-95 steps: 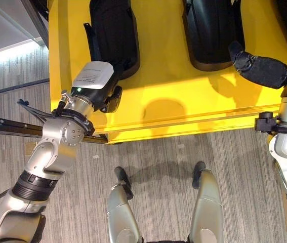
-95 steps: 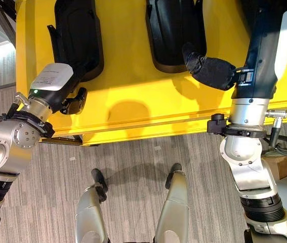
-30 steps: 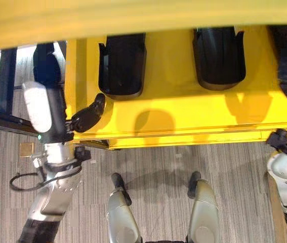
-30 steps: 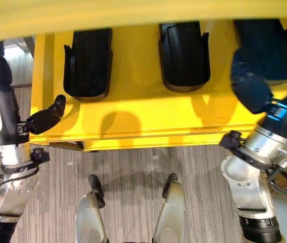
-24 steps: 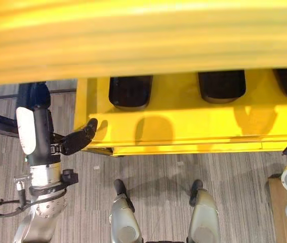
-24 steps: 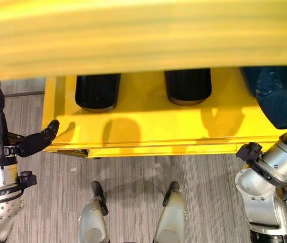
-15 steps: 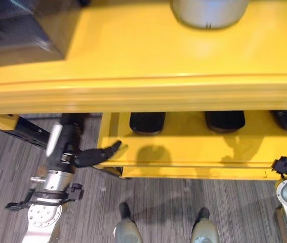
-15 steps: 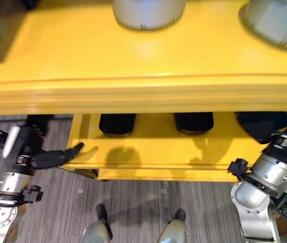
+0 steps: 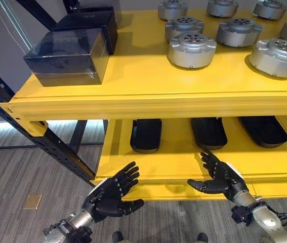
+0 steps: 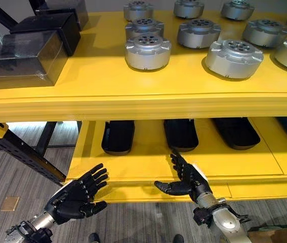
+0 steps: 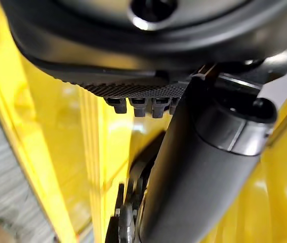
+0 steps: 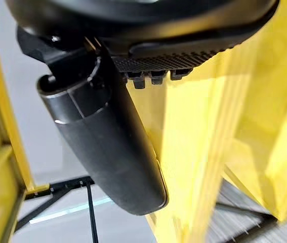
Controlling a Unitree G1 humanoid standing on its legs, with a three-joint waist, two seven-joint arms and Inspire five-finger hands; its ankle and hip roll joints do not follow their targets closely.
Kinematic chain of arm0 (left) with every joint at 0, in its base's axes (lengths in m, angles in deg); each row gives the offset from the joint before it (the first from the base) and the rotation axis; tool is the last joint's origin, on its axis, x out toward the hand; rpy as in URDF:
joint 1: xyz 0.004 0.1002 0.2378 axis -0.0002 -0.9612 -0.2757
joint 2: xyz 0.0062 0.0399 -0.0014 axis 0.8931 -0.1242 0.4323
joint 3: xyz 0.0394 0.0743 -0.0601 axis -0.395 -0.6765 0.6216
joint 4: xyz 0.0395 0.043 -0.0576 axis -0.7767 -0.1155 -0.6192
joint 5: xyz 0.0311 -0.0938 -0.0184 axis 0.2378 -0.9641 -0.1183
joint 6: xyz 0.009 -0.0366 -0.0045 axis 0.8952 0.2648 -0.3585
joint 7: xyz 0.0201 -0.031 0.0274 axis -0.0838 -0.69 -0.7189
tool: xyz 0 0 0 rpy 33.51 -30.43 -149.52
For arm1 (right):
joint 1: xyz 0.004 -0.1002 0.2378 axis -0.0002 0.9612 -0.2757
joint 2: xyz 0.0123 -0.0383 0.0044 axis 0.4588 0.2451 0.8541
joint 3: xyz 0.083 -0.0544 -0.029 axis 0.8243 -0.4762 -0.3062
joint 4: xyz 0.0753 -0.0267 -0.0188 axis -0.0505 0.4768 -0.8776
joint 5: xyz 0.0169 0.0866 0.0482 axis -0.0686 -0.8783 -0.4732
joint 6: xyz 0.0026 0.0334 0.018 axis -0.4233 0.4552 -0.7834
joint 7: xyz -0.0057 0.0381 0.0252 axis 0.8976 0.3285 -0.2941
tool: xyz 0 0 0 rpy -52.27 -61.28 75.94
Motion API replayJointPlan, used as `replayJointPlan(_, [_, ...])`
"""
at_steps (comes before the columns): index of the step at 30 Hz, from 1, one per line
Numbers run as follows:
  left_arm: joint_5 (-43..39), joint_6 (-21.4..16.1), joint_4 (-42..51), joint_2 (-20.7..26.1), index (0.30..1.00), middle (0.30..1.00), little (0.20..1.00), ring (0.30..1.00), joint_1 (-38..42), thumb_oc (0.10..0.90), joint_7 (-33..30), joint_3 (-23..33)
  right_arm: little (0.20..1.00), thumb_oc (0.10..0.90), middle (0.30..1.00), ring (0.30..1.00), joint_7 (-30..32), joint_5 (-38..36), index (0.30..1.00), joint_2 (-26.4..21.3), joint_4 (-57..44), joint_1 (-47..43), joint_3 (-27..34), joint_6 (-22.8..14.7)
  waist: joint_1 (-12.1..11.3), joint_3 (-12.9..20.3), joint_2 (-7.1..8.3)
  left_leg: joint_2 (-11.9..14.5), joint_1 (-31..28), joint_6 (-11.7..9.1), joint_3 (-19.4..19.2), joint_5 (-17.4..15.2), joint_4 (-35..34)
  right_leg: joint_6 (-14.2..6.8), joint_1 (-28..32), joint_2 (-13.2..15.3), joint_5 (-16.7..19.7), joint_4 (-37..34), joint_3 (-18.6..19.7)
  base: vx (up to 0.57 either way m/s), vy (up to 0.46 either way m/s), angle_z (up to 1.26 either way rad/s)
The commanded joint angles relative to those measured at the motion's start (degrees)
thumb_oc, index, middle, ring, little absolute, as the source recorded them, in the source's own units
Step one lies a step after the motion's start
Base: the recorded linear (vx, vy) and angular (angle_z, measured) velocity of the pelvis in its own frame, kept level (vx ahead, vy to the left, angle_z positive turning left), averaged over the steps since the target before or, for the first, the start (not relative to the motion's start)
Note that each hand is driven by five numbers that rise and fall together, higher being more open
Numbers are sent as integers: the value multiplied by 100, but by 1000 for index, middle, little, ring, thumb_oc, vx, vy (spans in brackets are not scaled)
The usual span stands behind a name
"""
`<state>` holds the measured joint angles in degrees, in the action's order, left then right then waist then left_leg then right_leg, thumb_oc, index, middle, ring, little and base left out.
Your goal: Move parts from the plastic box to the shelf.
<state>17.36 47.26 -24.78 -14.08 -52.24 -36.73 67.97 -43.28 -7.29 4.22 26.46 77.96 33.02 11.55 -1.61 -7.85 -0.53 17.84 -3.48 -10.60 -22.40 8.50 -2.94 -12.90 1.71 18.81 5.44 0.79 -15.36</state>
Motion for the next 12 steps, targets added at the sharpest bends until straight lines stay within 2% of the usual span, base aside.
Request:
replayJointPlan(1, [-127,-225,163,287,1000,1000,1000,1000,381,900,512,159,1000,900,1000,1000,-438,-233,1000,-173,-249,-578,217,-142,-12,57,183,571,-261,-81,-93,-33,138,13,337,501,23,57,-473,39,-23,-1])
replayJointPlan(8, [-74,-286,-38,486,1000,1000,1000,1000,3,900,613,405,1000,900,1000,1000,-1223,40,1000,-442,73,-181,268,106,-42,43,186,572,-293,-66,-73,-63,199,0,418,495,-11,68,-525,0,0,0])
replayJointPlan(12, [-64,-328,19,571,1000,1000,1000,1000,-258,900,741,635,1000,900,1000,1000,-1432,2,1000,-587,145,88,464,67,-77,39,197,571,-305,-62,-48,-61,203,-10,456,496,-13,63,-571,8,-3,6])
